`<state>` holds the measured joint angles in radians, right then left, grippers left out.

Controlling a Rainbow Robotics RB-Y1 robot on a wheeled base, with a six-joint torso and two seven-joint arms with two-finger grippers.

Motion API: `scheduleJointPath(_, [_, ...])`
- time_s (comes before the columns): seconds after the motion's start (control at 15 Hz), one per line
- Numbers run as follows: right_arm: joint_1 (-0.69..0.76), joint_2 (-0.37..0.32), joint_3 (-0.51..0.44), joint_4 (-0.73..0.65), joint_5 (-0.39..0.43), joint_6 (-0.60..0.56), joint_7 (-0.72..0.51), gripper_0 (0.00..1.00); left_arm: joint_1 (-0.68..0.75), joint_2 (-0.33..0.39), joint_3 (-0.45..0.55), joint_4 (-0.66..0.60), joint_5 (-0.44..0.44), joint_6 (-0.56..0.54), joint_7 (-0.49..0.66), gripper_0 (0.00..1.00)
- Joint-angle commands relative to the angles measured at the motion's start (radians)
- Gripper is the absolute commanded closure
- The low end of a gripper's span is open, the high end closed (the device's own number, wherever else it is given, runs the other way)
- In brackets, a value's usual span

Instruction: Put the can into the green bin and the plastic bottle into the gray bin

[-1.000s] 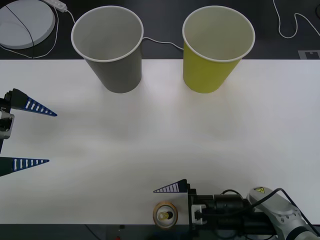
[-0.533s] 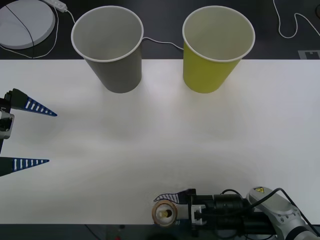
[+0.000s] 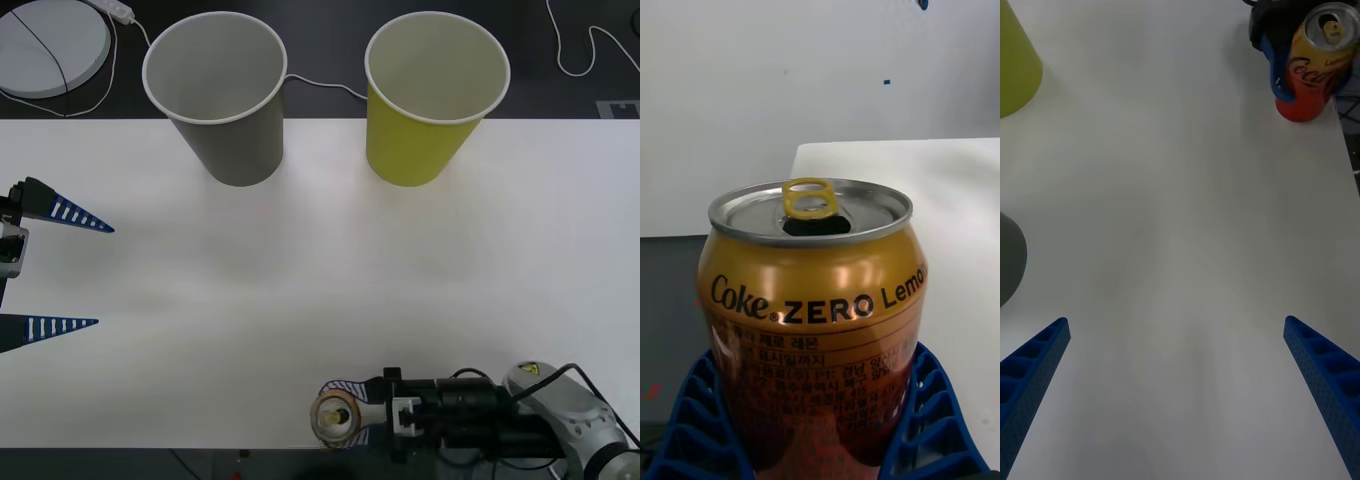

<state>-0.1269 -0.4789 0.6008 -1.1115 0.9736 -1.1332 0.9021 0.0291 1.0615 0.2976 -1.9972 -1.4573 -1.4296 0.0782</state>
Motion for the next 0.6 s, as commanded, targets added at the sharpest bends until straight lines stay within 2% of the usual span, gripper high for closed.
scheduleJointPath(0.07, [0.013,-0.079,-0.024,-0.140,0.065,0.024,-0.143,1.00,0.000,0.000,0.000,0.000,0.000,0.000,0.000,0.00])
scheduleJointPath(0.53, [0.084,-0.296,-0.050,-0.534,0.129,0.251,-0.552,1.00,0.000,0.000,0.000,0.000,0.000,0.000,0.000,0.00])
scheduleJointPath(0.6, [0.084,-0.319,-0.055,-0.559,0.129,0.265,-0.601,1.00,0.000,0.000,0.000,0.000,0.000,0.000,0.000,0.00])
